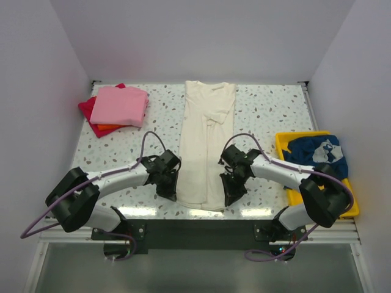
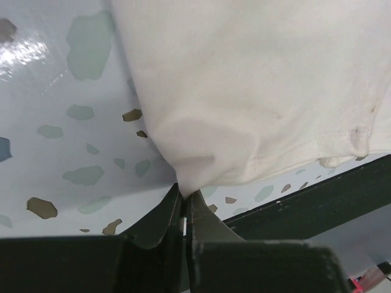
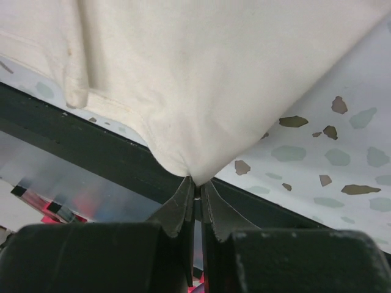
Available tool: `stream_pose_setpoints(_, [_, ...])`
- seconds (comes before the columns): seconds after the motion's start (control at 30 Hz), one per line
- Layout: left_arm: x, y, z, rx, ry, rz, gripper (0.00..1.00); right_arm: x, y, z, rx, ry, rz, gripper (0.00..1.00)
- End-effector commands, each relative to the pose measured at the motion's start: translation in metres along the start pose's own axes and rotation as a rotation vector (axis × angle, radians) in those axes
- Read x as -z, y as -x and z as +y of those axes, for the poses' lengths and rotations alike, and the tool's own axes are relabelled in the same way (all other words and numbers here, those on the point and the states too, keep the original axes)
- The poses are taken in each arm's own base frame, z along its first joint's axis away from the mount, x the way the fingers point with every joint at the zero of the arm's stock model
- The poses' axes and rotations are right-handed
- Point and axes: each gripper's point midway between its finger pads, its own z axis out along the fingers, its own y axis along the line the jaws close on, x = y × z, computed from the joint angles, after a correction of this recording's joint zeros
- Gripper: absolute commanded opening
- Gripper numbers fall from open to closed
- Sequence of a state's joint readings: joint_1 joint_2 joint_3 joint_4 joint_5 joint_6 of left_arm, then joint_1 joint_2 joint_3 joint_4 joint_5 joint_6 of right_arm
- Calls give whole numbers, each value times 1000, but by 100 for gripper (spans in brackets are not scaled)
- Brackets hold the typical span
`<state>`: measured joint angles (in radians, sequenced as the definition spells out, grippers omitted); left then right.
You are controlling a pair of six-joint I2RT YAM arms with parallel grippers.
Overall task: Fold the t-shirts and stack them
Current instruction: Fold the tshirt
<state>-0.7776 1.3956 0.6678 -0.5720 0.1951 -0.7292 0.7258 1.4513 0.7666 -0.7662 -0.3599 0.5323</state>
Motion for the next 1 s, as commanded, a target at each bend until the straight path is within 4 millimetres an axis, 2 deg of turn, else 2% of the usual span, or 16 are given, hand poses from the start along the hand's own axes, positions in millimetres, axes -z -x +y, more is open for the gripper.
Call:
stream_pose_setpoints(0.0, [15, 28, -8, -39, 24, -97, 0, 22, 8, 11, 23, -7, -29, 0])
stream_pose_setpoints(0.23, [23, 52, -13, -59, 58, -150, 0, 44, 37, 16, 42, -78, -100, 0])
stream_pose_setpoints(0.5, [37, 96, -14, -30, 45, -242, 0, 55, 76, 5, 6, -119, -182, 0])
stream_pose_setpoints(0.8, [42, 146, -15, 14, 20, -332, 0, 74, 147, -13, -76, -101, -329, 0])
stream_pose_setpoints(0.97, [44, 180, -18, 24, 4, -391, 0, 86, 201, -14, -73, -105, -401, 0])
